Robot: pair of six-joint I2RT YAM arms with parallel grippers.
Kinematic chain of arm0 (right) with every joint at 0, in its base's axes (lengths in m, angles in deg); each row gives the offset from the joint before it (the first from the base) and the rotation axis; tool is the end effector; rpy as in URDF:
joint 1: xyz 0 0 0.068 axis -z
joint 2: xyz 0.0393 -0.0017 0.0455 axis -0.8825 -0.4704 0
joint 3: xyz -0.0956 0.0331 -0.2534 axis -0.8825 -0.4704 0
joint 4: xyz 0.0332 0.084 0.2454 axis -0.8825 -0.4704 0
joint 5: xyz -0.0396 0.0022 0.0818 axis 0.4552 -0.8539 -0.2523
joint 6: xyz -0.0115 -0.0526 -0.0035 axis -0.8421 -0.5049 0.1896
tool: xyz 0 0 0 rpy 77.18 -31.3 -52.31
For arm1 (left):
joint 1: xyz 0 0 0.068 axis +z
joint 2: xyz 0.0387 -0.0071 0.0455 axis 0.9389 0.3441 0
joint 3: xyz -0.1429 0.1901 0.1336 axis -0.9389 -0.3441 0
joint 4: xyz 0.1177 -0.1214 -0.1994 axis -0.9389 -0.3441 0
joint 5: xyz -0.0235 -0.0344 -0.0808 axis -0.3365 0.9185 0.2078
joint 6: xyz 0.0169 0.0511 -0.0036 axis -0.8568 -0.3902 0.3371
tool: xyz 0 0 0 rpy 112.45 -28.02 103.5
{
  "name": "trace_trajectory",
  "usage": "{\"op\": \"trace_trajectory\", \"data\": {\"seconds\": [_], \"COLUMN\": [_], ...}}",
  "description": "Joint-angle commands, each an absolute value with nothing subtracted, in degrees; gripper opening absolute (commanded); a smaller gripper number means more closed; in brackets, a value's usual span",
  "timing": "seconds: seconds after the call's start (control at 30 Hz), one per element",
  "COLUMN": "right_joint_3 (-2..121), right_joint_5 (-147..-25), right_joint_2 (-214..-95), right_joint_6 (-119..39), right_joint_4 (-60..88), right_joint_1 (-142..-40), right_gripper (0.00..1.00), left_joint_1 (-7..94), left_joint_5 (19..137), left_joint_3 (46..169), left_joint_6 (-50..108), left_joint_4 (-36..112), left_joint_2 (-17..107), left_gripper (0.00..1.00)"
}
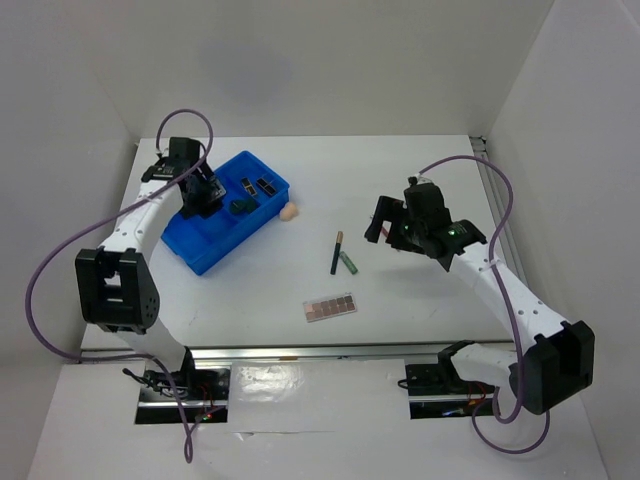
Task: Organize the makeup
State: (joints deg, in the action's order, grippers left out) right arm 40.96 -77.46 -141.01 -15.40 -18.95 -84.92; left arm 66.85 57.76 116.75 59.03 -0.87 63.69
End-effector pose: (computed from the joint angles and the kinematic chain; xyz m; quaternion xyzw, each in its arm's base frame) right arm 0.2299 0.0966 0.2963 0.0720 0.9163 0.1712 0.3548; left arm 0.3612 -0.0116 0.2973 -0.3445 0.8688 -0.0390 0.3536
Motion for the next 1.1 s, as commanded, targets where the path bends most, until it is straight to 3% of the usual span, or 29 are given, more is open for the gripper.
{"op": "trace_trajectory", "data": {"seconds": [0.0,0.33,0.53,0.6,0.9,1.07], "right_joint_3": [42.0,43.7,43.7,43.7,43.2,42.6], "right_joint_5": [-77.8,-77.8,-77.8,-77.8,-77.8,-77.8], "right_joint_2": [-141.4,-142.4,-142.9,-142.9,-141.9,-141.4], "right_joint_6": [-15.8,-16.3,-16.3,-16.3,-16.3,-16.3], "right_joint_4": [-16.3,-16.3,-16.3,-16.3,-16.8,-16.8], "right_joint_1": [-84.7,-84.7,-84.7,-84.7,-84.7,-84.7], "right_gripper": [1.0,1.0,1.0,1.0,1.0,1.0], "left_joint_1": [68.2,70.2,70.2,70.2,69.7,63.8], "left_joint_5": [59.7,57.9,59.2,59.2,59.2,57.0], "left_joint_3": [118.7,121.6,122.7,122.2,122.2,122.7], "left_joint_6": [57.5,59.2,58.9,58.3,57.3,53.1], "left_joint_4": [2.7,1.2,1.6,2.3,1.8,1.2], "left_joint_2": [65.7,75.3,76.6,76.0,74.9,68.3], "left_gripper": [0.45,0.49,0.84,0.87,0.93,0.83]}}
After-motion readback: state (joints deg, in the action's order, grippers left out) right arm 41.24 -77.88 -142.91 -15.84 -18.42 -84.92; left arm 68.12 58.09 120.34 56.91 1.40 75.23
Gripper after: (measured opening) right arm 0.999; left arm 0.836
